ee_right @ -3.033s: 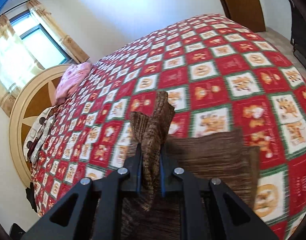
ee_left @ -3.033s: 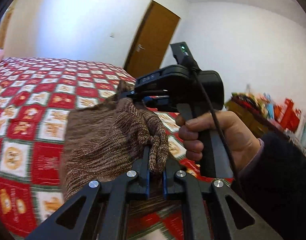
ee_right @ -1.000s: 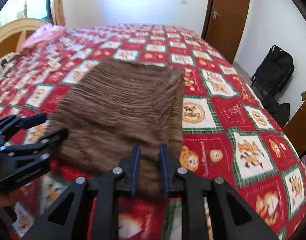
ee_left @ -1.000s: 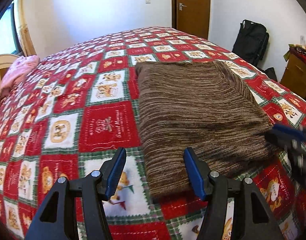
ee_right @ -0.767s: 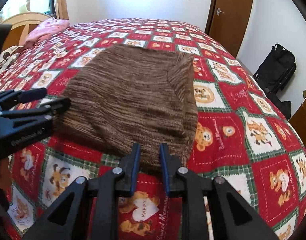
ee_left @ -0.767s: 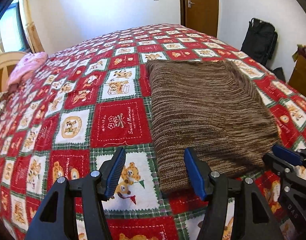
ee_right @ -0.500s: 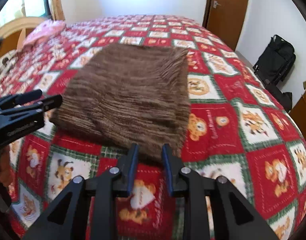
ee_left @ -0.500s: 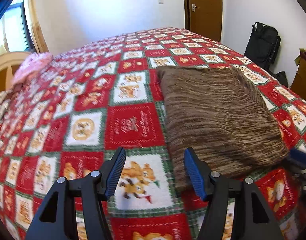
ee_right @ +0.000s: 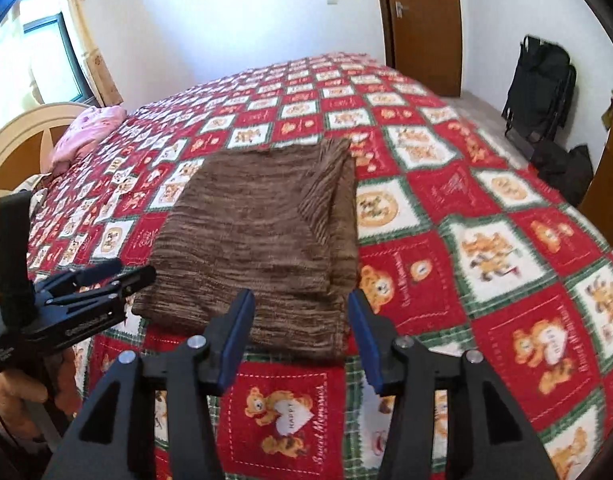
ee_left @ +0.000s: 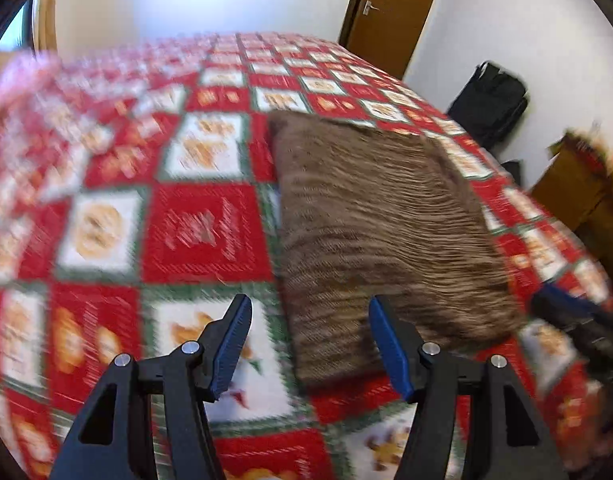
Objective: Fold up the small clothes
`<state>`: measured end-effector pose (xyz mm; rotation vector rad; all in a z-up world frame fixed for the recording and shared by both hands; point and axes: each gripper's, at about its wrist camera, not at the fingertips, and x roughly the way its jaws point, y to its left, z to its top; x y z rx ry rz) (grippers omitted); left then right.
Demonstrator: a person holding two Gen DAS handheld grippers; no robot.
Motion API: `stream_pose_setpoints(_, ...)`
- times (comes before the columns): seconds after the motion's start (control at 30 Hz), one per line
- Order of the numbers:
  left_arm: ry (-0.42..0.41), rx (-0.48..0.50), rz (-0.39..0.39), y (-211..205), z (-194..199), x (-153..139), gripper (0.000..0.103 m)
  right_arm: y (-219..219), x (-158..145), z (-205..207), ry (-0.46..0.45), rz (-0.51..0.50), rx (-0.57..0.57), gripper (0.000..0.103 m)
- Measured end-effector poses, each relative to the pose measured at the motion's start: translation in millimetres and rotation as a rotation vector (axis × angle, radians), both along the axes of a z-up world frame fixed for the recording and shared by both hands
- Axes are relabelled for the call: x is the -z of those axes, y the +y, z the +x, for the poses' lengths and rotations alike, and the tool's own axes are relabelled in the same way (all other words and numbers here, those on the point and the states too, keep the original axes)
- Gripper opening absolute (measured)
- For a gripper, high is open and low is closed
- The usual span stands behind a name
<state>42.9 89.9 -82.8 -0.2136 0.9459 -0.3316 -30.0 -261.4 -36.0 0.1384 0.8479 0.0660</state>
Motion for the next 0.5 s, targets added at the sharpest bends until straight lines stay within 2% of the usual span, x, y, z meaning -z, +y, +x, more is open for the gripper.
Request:
stream_pose_setpoints(0.1,0.004,-0.023,-0.082,10,5,0,0.062,0,7,2,0.028,0.014,-0.025,0.051)
stream_pose_setpoints(0.17,-0.014,-0.025,-0.088,11,10,-5,0.062,-1,8,4,0.033,0.014,-0.035,0.053)
stream_pose_setpoints(0.2,-0.020,-0.020,-0.096,12,15,-8,0.062,-2,7,6,0.031,0.016,-0.038,0.056)
stream_pose_setpoints(0.27,-0.020,-0.009,-0.129,14,28,-15,0.062,-6,4,10,0.021,0.023,-0.038,0.071)
stream_pose_setpoints(0.33,-0.016,-0.002,-0.149,12,42,-21,0.062,-10,-1,15,0.000,0.038,-0.036,0.078)
stream_pose_setpoints(0.4,-0.012,0.012,-0.171,7,62,-25,0.062,-20,-7,26,-0.020,0.081,-0.014,0.083)
stream_pose_setpoints(0.5,0.039,0.005,-0.148,-5,87,-21,0.062,-40,-6,51,-0.008,0.190,0.061,0.084)
